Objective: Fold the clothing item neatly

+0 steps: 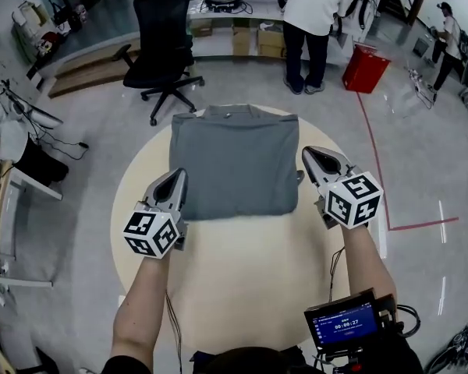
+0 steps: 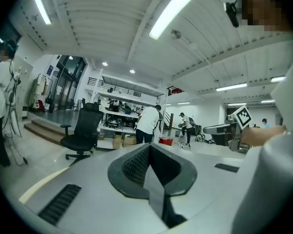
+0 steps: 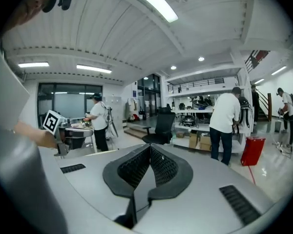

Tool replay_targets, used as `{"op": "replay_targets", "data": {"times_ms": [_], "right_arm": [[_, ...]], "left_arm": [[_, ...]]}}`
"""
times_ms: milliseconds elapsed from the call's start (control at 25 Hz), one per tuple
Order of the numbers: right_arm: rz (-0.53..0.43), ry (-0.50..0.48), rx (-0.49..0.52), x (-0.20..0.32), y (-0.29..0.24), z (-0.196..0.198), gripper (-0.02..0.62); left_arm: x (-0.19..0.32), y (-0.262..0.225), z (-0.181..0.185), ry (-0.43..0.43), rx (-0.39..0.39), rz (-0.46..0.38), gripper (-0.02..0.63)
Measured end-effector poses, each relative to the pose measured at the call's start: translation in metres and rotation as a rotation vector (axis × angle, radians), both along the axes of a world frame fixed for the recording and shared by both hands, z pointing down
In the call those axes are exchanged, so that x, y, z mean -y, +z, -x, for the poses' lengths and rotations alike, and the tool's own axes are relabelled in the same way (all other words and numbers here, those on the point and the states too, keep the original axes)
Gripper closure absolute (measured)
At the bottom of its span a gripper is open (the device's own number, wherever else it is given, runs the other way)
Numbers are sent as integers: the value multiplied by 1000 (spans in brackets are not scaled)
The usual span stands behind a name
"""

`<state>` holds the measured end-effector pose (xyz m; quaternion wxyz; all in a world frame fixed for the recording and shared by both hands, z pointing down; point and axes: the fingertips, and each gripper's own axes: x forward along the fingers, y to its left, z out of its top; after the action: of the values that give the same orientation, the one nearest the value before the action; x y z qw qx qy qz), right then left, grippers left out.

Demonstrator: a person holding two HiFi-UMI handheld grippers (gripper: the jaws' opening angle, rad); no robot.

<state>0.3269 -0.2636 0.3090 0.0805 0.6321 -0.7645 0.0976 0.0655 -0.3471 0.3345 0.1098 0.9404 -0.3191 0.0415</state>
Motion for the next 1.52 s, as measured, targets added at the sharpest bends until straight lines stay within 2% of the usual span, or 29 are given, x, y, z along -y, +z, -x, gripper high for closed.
{"op": "replay_targets", "data": {"times_ms": [200,320,480,640,760,920,1160,1400,1520], "right_arm": [[-95,-9,-21,-61,-50,36,584],[-120,-2,-28,-103,-63,60,584],[-157,8,10,-152,-82,94,584],[-148,45,10,-208,-83,138,584],[-141,70,15,-252,-90,173,584],[-149,78,-8,-310,-101,219,584],[-191,42,-34,-391,-109,248,584],[-199,20,-13,-513,-112,263,584],[-194,29,8,-533,-104,271,584]], "left_arm": [[-85,-47,16,5,-56,-5,606],[-133,-66,34,20,-61,-16,606],[-180,-97,57,56,-72,-75,606],[-228,-100,98,56,-68,-101,606],[-263,-108,129,108,-87,-87,606],[-314,-113,173,139,-51,-121,606],[-398,-119,186,126,-47,-138,606],[-525,-121,195,79,-17,-143,606],[-548,-118,197,90,-1,-161,606]]}}
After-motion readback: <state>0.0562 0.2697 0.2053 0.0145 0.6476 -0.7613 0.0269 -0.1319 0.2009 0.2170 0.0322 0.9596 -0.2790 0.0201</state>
